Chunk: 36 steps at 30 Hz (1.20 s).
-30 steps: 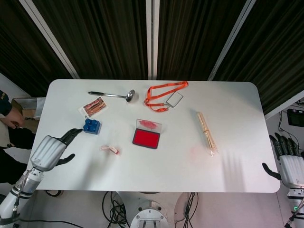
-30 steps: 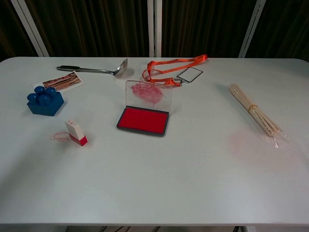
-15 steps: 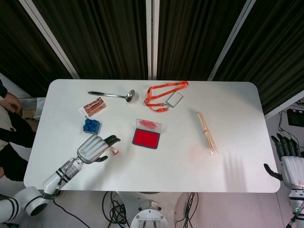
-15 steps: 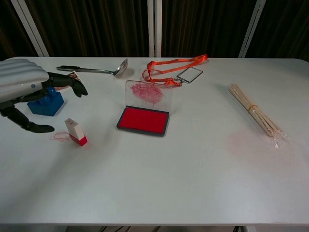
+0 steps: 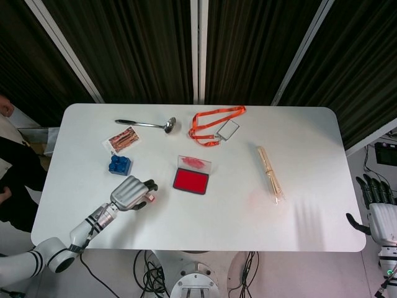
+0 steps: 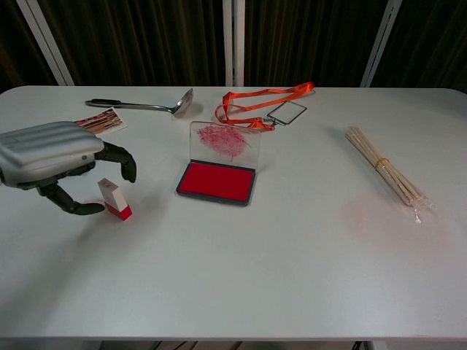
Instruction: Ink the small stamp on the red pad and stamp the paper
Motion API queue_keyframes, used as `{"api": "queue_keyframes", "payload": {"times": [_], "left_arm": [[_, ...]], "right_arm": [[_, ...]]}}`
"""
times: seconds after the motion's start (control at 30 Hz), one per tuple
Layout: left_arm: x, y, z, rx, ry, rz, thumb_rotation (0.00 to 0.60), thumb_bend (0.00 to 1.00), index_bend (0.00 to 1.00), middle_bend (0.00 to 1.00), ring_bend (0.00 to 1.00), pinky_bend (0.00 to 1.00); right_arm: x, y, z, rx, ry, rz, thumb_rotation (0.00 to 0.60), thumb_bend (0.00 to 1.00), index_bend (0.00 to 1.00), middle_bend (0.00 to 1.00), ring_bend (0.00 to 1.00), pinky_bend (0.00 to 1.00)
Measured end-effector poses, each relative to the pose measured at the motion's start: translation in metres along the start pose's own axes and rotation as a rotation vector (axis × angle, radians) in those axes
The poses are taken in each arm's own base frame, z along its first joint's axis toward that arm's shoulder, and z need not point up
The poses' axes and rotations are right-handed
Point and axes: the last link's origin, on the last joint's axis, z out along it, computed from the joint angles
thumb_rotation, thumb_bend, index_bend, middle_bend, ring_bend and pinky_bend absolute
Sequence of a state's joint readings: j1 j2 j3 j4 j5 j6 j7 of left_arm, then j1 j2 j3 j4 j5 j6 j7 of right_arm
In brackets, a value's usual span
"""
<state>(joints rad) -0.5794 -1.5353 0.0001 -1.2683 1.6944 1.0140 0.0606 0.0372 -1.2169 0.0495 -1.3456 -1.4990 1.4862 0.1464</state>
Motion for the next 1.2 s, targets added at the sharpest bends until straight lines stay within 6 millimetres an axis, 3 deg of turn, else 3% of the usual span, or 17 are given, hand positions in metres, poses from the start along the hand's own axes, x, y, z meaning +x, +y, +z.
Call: {"api": "queue_keyframes", "payload": {"times": [0.43, 1.2], "left_arm": [[-0.015, -0.001, 0.005, 0.005, 0.01, 0.024, 0.6, 0.34, 0.42, 0.4, 0.93, 1.0], [-0.019, 0.0, 0.013, -0.015, 0.028, 0.051, 0.6, 0.34, 0.5, 0.48, 0.94, 1.0]], "right_arm": [[-0.001, 0.002, -0.001, -0.009, -0.007, -0.005, 0.6, 0.15, 0.0, 0.0, 0.0, 0.0], [-0.002, 0.003, 0.0, -0.02, -0.023, -0.012, 0.6, 0.15, 0.0, 0.0, 0.0, 0.0]]}}
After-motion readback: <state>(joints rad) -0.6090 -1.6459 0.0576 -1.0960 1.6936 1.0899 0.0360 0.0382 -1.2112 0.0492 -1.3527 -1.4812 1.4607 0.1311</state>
